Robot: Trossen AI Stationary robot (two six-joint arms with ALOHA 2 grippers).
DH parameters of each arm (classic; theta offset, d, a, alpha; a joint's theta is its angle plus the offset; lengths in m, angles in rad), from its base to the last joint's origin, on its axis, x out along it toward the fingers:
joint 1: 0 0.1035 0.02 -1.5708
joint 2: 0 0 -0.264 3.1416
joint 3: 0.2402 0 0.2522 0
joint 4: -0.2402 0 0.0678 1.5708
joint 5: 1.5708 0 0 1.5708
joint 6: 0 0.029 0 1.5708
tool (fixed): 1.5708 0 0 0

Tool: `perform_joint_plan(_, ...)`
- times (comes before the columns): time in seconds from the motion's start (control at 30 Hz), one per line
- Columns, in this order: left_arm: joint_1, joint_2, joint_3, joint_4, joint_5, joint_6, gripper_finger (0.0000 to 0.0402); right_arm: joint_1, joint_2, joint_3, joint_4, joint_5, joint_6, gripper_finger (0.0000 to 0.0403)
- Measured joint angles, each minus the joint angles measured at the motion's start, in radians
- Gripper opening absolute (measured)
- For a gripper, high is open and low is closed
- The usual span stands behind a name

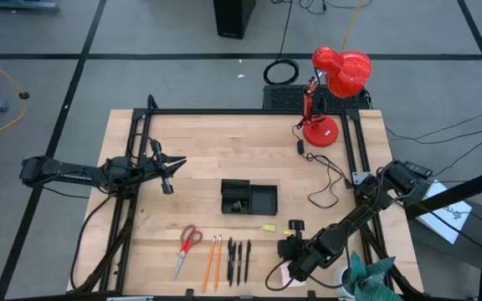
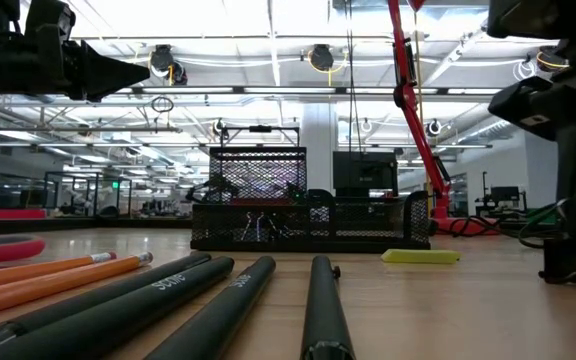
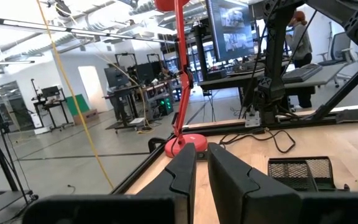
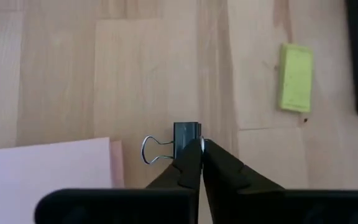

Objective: Pick and place office supplies into organizer
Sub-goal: Put the black binder clip into the black desk organizer

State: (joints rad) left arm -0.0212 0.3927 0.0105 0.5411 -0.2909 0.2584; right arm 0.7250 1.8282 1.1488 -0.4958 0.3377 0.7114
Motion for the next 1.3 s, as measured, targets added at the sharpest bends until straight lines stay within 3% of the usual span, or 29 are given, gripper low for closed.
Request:
perform_joint_plan(0.3,0.0,0.0,0.0,0.0,0.0,0.0,0.0049,-0.033,-0.002,0.039,0.002,-0.038,-0.059,0.0003)
perform_joint_plan(0.43,0.0,0.0,0.0,0.0,0.0,0.0,0.0049,-0.055,-0.002,0.098,0.01,-0.027,-0.172,0.0002)
perform_joint_plan(0.7,0.0,0.0,0.0,0.0,0.0,0.0,0.0049,-0.163,-0.004,0.144,0.164,0.083,-0.493,0.0001)
perform_joint_plan(0.87,0.0,0.0,0.0,0.0,0.0,0.0,0.0049,-0.253,0.0,0.144,0.219,0.192,-0.594,0.0001)
perform_joint_plan(1.3,0.0,0.0,0.0,-0.016,0.0,0.0,0.0049,-0.409,0.009,0.134,0.278,0.107,-0.623,0.0)
